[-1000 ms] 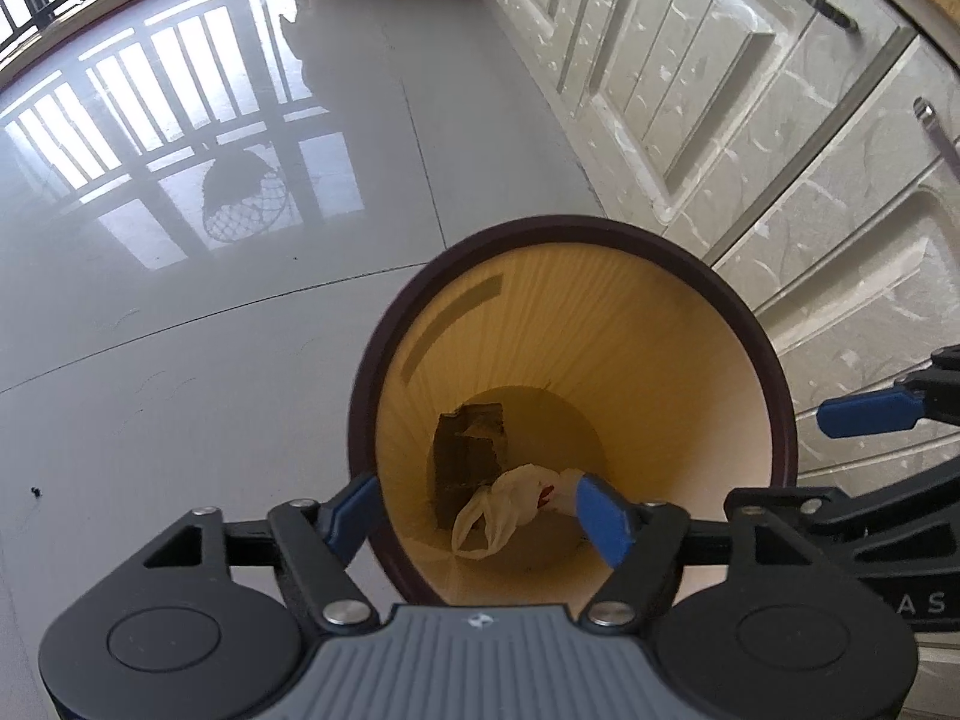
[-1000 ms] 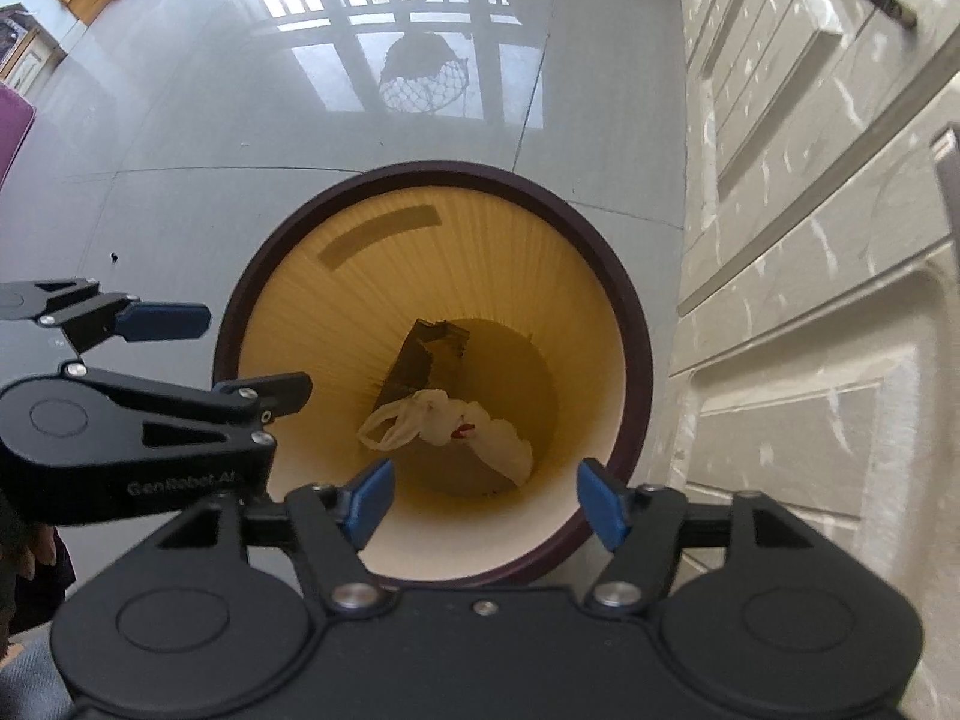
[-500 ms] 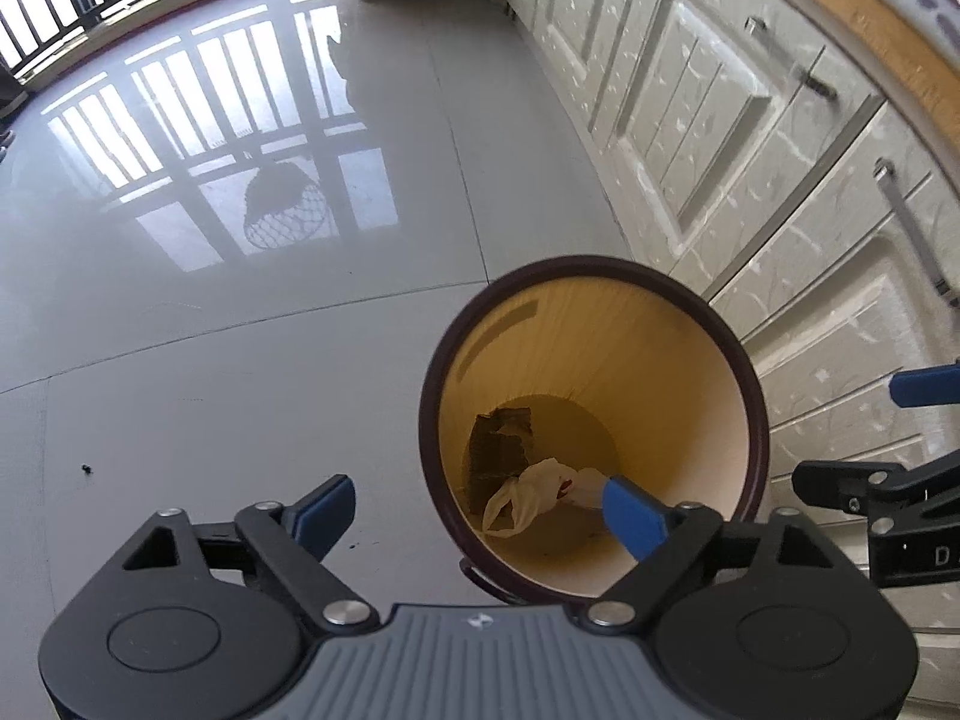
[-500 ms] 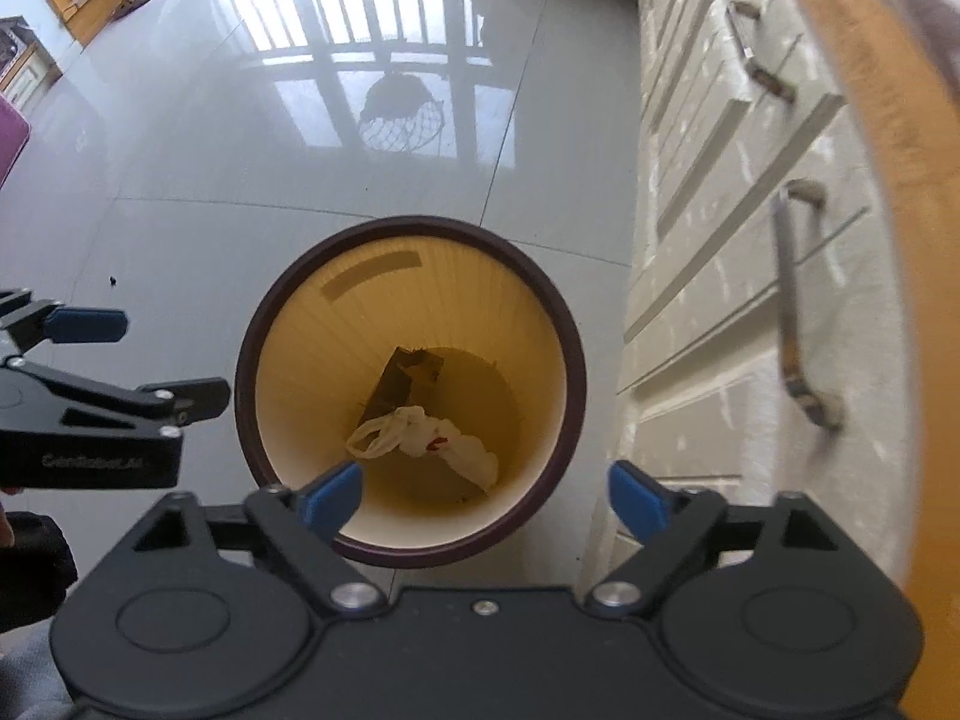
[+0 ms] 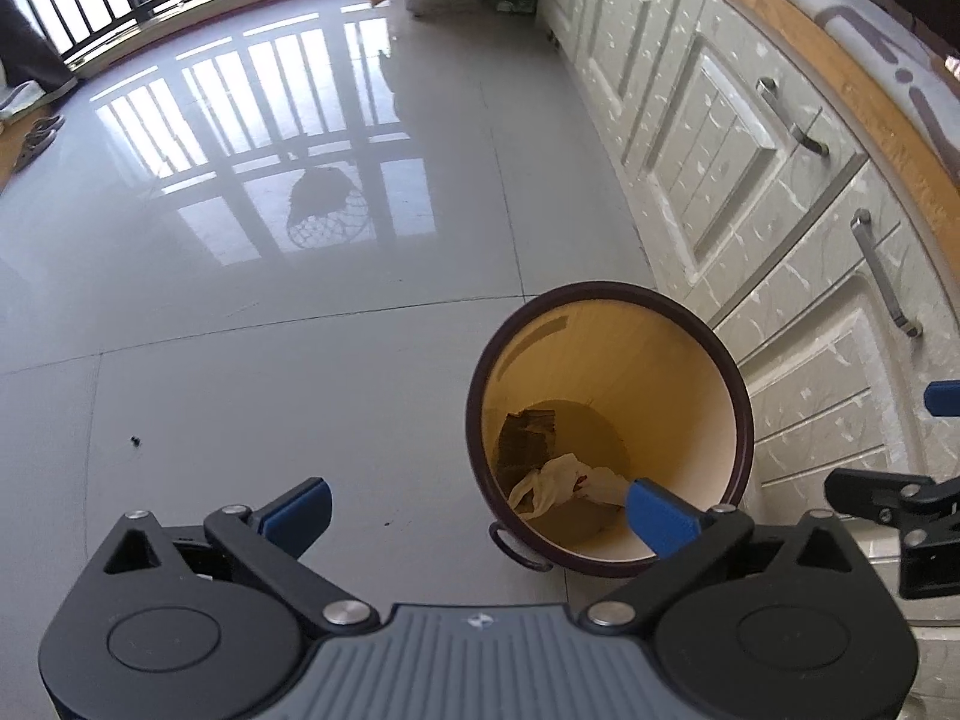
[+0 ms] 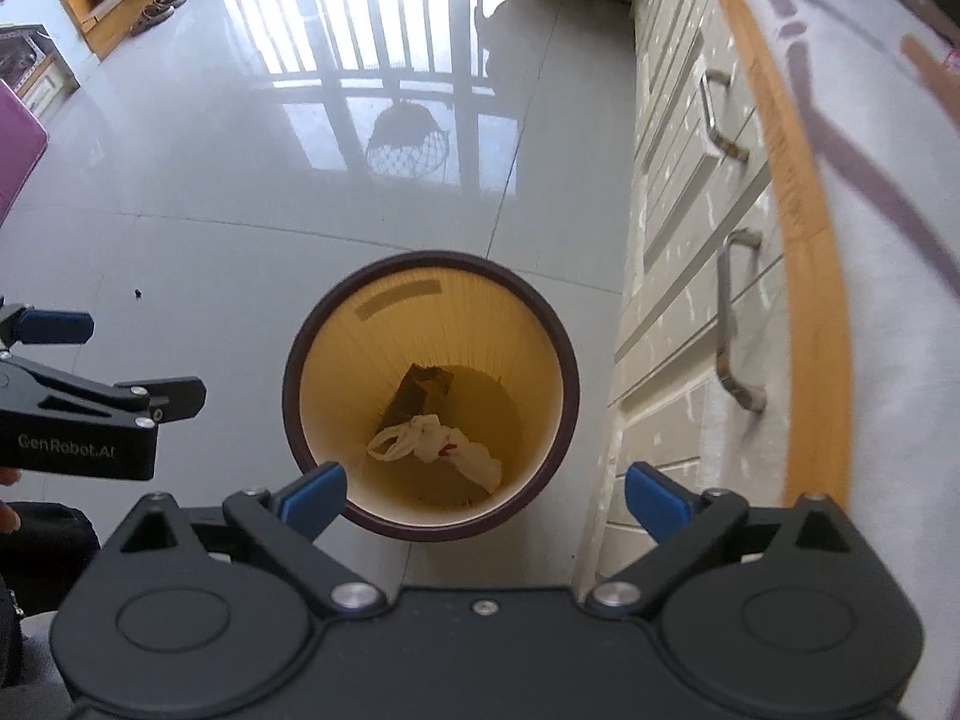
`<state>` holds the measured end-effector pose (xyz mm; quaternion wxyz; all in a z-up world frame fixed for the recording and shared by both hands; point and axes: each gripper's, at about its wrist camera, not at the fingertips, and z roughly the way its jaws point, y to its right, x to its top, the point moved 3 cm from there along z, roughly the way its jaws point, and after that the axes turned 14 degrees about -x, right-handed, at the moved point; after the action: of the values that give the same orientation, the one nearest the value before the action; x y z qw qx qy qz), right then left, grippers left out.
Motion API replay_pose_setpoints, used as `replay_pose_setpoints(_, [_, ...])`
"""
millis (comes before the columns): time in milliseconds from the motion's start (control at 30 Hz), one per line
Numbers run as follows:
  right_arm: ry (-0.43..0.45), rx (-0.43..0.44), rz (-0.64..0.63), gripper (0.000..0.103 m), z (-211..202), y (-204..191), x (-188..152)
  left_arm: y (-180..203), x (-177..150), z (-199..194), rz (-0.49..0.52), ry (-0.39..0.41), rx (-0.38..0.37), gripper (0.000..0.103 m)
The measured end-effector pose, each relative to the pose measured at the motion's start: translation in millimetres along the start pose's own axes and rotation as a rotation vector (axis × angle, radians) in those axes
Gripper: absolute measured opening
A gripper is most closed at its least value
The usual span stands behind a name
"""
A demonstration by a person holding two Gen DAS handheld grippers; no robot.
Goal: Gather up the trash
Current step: 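Move both open tools back toward the trash on the bench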
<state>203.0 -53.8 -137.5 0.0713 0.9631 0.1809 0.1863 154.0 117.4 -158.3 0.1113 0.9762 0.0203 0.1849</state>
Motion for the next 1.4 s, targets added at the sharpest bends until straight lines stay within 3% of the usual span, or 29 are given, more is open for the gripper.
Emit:
replay_pose_setpoints(567, [0.130,-0.021,0.051,0.103,-94.6,22.4,-20.0,20.1,-19.8,-92.1,0.021,0.115,0.005,0.103])
replay_pose_setpoints(900, [0.232,-0.088,0.133,0.103,-135.5,55.9,-54.5,54.5,-29.4,-132.4,0.097,0.209,-0.044,0.103])
replay_pose_setpoints(1400, [0.472,-0.167,0.260,0.103,-189.5,110.9,-127.3,113.3,-41.2,-172.9,0.178,0.395,-0.151,0.103])
